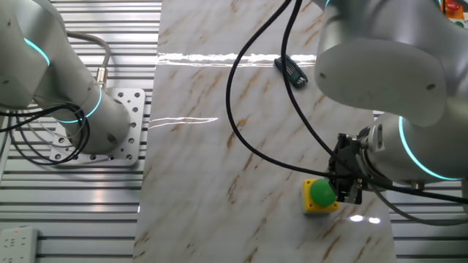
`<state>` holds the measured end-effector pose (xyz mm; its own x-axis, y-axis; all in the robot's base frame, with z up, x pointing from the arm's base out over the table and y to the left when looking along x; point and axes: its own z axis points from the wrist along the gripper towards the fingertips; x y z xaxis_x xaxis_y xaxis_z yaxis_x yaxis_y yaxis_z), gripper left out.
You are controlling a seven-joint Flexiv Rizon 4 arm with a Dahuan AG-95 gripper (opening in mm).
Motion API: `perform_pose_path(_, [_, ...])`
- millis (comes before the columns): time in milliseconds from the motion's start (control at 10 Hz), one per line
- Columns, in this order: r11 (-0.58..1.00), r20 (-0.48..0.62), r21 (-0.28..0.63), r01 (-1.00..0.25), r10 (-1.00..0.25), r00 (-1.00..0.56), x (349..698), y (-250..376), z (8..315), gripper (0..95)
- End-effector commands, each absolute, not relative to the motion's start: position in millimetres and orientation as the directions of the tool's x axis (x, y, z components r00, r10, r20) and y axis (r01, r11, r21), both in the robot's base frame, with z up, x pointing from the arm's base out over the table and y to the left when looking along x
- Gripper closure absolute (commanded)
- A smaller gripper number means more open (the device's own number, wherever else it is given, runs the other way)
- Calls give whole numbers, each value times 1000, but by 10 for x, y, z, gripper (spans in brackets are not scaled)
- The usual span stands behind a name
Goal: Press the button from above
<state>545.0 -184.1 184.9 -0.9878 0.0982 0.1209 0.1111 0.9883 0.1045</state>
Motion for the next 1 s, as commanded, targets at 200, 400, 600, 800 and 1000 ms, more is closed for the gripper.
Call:
perform_pose_path(200, [988, 120, 107, 113, 99, -988, 5444, -1833, 1849, 950])
perform_pose_path(400, [988, 121, 107, 115, 102, -987, 5445, -1833, 1849, 950])
perform_pose_path(600, [988, 120, 110, 112, 98, -988, 5446, -1833, 1849, 950])
perform_pose_path(800, [987, 120, 116, 113, 98, -988, 5447, -1833, 1850, 950])
perform_pose_path(1000, [986, 122, 118, 117, 102, -987, 5447, -1833, 1850, 950])
